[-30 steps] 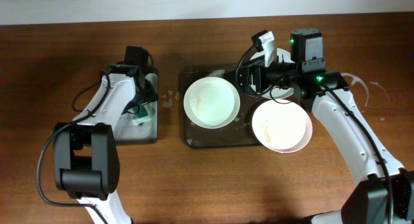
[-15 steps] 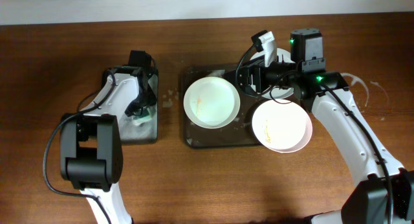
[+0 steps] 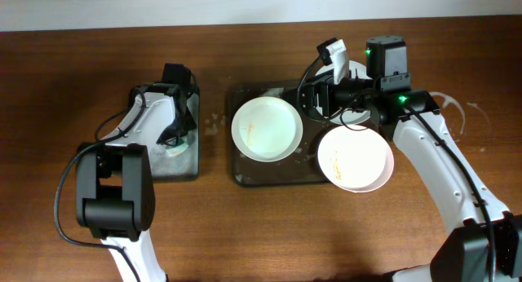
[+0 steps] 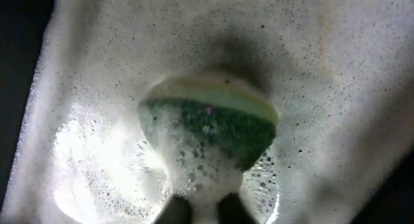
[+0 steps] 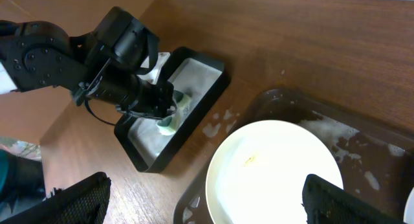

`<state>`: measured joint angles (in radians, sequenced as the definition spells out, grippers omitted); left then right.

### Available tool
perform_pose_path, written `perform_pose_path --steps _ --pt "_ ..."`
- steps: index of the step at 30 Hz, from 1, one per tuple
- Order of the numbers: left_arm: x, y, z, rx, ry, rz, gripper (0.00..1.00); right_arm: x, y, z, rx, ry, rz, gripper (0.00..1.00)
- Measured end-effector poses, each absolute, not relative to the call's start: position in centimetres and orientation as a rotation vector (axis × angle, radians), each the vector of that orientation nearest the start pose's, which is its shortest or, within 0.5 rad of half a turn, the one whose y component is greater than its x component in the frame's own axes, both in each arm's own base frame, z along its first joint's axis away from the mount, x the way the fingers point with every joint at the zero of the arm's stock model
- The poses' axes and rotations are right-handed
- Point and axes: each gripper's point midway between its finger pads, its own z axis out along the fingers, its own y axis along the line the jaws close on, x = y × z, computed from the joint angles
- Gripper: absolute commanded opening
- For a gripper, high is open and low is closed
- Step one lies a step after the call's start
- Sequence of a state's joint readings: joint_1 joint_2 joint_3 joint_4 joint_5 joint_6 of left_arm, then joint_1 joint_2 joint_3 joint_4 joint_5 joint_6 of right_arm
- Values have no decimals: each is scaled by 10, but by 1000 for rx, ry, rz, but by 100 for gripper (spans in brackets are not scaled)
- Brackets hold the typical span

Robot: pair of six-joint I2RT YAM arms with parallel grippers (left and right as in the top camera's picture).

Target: Clean dirty plates on tray and stack at the side

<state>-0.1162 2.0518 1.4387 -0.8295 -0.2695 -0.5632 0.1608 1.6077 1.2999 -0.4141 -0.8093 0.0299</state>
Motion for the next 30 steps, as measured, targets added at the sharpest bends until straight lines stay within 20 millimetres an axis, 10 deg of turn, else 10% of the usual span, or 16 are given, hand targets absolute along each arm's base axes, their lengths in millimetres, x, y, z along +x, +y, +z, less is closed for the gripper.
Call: perform_pose_path --steps 15,25,30 --pt "400 -1 23 -612 2902 347 1 401 191 234 -564 2142 1020 95" --pt "419 -3 89 -399 2849 311 0 411 185 233 -437 2182 997 96" --pt "413 -2 92 -306 2880 329 0 419 167 219 -205 2297 947 98"
